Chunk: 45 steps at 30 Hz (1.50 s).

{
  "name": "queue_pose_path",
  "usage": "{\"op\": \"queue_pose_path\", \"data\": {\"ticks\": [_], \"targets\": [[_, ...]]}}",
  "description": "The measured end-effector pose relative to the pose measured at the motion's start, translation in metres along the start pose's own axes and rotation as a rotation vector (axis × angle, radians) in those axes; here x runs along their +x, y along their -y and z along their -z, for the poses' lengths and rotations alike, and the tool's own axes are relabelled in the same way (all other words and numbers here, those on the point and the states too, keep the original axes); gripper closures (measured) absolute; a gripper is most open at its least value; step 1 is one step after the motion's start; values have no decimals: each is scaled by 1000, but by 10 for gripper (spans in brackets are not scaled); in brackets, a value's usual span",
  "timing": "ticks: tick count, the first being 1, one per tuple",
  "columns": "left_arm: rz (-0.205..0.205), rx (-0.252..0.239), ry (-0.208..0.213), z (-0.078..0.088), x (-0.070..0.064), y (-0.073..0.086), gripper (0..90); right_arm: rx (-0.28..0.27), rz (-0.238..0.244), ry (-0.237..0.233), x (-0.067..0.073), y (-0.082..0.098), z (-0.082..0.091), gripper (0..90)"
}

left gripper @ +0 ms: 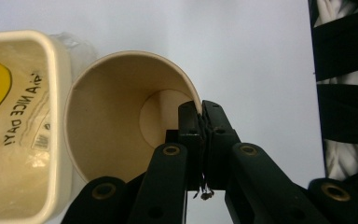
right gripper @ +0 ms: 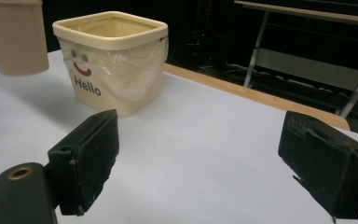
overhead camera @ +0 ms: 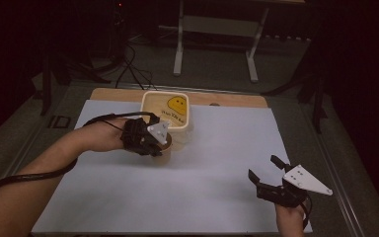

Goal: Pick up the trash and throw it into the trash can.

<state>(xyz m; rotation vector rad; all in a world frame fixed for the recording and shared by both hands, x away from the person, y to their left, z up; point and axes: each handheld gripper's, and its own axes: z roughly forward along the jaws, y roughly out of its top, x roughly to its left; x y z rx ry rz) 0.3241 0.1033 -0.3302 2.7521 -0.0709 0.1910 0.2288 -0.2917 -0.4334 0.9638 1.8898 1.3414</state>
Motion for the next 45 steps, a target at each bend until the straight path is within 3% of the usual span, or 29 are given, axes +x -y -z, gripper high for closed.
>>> {"op": "queue_pose_path", "data": {"ticks": [4, 6, 9, 14, 15, 26, 40, 45], "targets": [[1, -9, -8, 10, 4, -3, 891, 0, -1, -2, 0, 0, 0, 123], [-4, -2, -33, 14, 5, -4, 891, -2, 2, -1, 0, 0, 0, 123], [-2, -12, -28, 18, 7, -5, 891, 0, 2, -2, 0, 1, 0, 123], [-2, -17, -67, 30, 15, -8, 891, -5, 2, -6, 0, 0, 1, 123], [-2, -19, -56, 31, 16, -8, 891, -7, 3, -7, 0, 0, 1, 122], [0, -21, -87, 42, 29, -16, 890, -11, 3, -11, 0, 0, 1, 122], [52, -37, -130, 60, 57, -22, 889, -2, 18, -12, 1, 1, 0, 123], [50, -25, -148, 65, 68, -24, 888, -2, 16, -14, 0, 1, 0, 123]]}}
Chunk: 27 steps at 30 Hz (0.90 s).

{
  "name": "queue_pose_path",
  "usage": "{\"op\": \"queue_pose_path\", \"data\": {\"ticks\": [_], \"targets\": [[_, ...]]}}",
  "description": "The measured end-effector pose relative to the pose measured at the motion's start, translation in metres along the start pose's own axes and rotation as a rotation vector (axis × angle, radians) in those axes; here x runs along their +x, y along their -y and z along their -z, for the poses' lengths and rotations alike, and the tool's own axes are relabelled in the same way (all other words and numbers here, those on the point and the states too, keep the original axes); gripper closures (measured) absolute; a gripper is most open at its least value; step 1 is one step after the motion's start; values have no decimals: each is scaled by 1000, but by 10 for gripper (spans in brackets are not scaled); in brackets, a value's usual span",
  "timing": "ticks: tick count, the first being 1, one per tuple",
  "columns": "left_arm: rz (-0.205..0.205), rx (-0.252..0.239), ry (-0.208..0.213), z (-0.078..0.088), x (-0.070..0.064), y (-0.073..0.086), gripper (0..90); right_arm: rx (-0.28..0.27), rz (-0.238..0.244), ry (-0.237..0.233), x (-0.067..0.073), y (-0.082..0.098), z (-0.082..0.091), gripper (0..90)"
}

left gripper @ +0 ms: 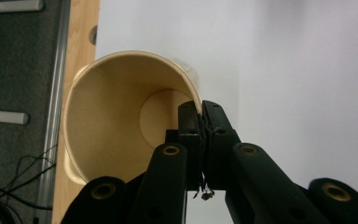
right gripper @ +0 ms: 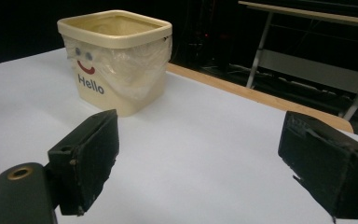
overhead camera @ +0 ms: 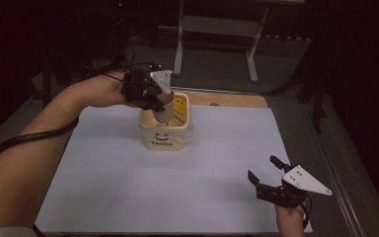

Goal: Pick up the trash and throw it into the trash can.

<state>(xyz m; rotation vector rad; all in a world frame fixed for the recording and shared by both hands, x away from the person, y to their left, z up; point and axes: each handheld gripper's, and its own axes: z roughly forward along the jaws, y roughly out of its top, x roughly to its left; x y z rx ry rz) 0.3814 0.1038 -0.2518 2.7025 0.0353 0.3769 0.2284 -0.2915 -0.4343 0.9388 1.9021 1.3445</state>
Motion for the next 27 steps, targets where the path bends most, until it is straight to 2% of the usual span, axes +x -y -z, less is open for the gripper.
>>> {"op": "queue_pose_path", "data": {"ticks": [6, 8, 15, 23, 27], "targets": [[15, -6, -18, 1, 10, -1, 887, 7, 3, -2, 1, 0, -1, 123], [34, -11, -15, -1, 18, 0, 886, 8, 5, 0, 1, 0, -1, 123], [58, 9, -28, -5, 33, -3, 884, 10, 5, -2, 0, 0, 0, 123], [36, 19, -24, -14, 43, -9, 883, 11, 6, -4, 0, 0, 0, 123], [40, 31, -44, -16, 49, -6, 882, 10, 2, -2, 0, 0, 0, 123]]}}
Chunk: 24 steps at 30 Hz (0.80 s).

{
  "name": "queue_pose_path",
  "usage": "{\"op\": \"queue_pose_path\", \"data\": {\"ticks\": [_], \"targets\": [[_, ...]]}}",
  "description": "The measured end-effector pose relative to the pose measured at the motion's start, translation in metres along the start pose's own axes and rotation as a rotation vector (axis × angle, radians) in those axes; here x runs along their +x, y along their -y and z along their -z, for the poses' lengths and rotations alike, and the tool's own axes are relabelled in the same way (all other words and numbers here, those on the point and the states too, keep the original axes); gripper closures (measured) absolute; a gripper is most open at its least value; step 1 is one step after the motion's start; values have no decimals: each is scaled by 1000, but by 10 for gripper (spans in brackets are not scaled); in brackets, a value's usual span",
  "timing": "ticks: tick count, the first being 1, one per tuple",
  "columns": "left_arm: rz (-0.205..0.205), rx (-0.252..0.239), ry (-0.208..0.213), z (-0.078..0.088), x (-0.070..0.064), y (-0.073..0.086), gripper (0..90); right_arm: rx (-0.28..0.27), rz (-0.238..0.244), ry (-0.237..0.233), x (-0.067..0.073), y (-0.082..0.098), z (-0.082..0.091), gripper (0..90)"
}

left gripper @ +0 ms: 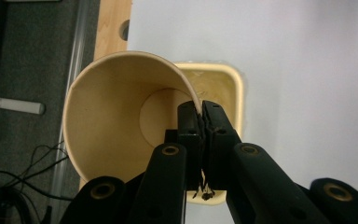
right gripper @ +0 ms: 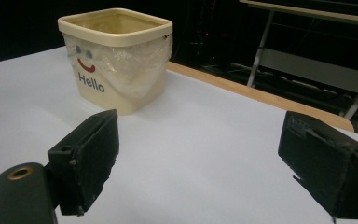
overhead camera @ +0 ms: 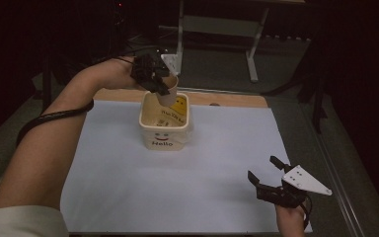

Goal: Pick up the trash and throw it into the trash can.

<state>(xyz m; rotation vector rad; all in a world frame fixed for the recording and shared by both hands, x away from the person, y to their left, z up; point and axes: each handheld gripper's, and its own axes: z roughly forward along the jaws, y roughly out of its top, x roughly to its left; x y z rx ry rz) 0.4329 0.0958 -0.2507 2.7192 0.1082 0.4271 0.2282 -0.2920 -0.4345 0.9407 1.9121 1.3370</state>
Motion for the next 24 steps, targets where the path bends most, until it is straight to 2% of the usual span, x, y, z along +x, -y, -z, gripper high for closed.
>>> {"op": "queue_pose_path", "data": {"ticks": [2, 3, 5, 6, 8, 9, 13, 18, 19, 20, 24], "targets": [[3, 8, -6, 0, 4, 2, 882, 0, 0, -2, 0, 0, 0, 123], [19, 8, -6, -1, 6, 3, 877, 1, 1, -1, 0, 0, -1, 123], [37, 24, -10, -2, 10, 6, 826, 5, 0, -3, 0, 0, -1, 123], [52, 17, 1, -1, 12, 6, 805, 5, 1, -2, 0, 0, -1, 123], [67, 4, -14, 1, 14, 7, 783, 4, 2, -3, 0, 0, -1, 124], [83, -12, -11, 2, 13, 6, 763, 4, 1, -2, 0, 0, -1, 123], [105, -39, -16, 9, 9, 5, 684, 8, -5, -1, -1, 1, -1, 123], [140, -42, -20, 16, 3, 5, 571, 4, 0, -3, 0, 0, -1, 123], [141, -45, -35, 17, 1, 5, 562, 4, 1, -2, 1, 0, -1, 123], [154, -45, -38, 18, -1, 5, 515, 4, 0, -2, 1, 0, -1, 123], [179, -43, -40, 23, -7, 7, 419, 2, 0, -2, 1, 0, -1, 124]]}}
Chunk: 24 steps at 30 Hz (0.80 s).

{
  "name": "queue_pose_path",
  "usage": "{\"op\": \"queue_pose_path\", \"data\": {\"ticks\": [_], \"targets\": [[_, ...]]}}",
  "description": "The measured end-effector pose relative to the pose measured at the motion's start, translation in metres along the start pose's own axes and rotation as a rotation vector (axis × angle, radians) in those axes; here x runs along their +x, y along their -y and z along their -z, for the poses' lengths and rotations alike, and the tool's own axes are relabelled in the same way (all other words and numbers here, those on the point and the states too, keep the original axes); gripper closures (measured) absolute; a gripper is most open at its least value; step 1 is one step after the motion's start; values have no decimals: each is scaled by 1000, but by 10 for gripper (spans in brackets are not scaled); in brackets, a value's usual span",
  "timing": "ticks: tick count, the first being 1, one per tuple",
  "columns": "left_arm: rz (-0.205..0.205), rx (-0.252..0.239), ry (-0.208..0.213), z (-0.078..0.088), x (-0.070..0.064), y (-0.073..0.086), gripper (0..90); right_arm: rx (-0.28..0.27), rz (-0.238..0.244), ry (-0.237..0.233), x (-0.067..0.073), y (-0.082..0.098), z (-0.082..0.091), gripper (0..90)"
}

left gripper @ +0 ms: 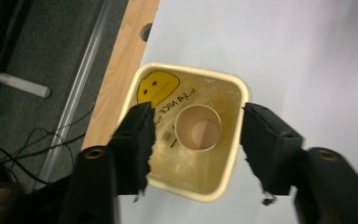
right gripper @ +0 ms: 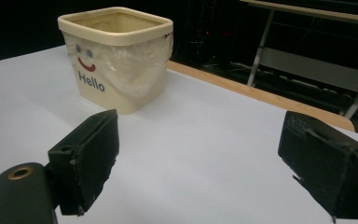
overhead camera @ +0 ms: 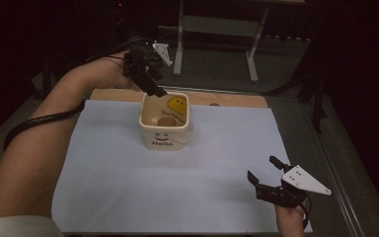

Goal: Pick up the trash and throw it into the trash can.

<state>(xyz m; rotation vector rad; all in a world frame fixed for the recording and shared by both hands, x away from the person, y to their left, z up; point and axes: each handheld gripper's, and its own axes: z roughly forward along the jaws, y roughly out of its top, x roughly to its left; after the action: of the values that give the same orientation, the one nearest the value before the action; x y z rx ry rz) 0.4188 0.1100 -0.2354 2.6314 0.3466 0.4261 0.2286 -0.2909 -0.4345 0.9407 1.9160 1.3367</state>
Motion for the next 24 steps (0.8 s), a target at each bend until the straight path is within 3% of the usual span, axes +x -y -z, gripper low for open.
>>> {"op": "queue_pose_path", "data": {"ticks": [4, 7, 10, 11, 12, 14, 20, 24], "targets": [[24, -19, 6, 3, -6, 7, 289, -1, 1, 1, 1, 0, 0, 123], [65, -51, -27, 6, -11, 15, 180, -5, 5, -1, 1, -1, 0, 123], [77, -39, 0, 5, -14, 24, 134, -3, 5, -2, 2, -1, 0, 124], [89, -39, 13, 3, -16, 27, 63, -4, 3, -4, 2, -1, 0, 123], [76, -30, 9, 3, -19, 31, 25, -4, 3, -4, 2, -2, -1, 124], [70, -20, -31, 1, -24, 36, 22, -1, 5, -7, 3, -2, -1, 123], [114, -35, -15, -8, -38, 54, 13, 2, 5, -10, 3, -2, -1, 123], [106, -48, 2, -13, -52, 65, 5, 1, 3, -11, 3, -2, -1, 123]]}}
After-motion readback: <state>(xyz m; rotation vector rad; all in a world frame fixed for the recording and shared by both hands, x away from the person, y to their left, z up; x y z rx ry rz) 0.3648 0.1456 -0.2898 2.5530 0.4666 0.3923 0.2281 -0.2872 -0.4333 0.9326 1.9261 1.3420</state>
